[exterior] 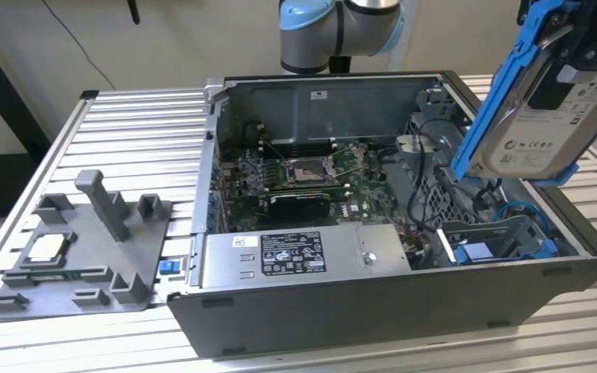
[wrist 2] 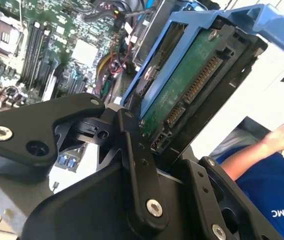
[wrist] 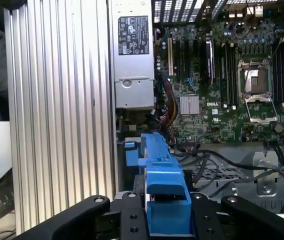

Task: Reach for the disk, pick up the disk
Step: 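Pick up the disk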

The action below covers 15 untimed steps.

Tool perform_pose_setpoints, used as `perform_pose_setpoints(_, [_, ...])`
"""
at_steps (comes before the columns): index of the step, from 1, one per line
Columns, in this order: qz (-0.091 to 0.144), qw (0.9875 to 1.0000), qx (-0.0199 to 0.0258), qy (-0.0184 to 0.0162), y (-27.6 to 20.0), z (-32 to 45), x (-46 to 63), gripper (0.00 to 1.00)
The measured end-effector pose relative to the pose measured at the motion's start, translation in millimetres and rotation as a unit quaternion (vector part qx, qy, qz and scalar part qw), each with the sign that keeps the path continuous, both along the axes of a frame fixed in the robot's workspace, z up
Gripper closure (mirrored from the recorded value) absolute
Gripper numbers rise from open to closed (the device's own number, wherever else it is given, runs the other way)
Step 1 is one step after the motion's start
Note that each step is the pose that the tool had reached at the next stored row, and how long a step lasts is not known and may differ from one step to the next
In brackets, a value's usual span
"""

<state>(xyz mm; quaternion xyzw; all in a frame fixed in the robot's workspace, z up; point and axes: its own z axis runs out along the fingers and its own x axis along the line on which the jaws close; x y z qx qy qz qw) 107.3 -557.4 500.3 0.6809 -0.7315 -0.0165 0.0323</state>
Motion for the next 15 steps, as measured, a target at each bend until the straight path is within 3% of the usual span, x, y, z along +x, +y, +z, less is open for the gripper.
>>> perform_pose_setpoints(6, [0.0,1.0,-0.0001,0.0,-2.3,-8.8,0.0,1.0])
perform_pose_setpoints(12, [0.0,1.0,0.0,0.0,-2.3,-9.8,0.0,1.0])
perform_pose_setpoints(15, [0.0,1.0,0.0008,-0.0016,-2.3,-14.0,0.1,1.0])
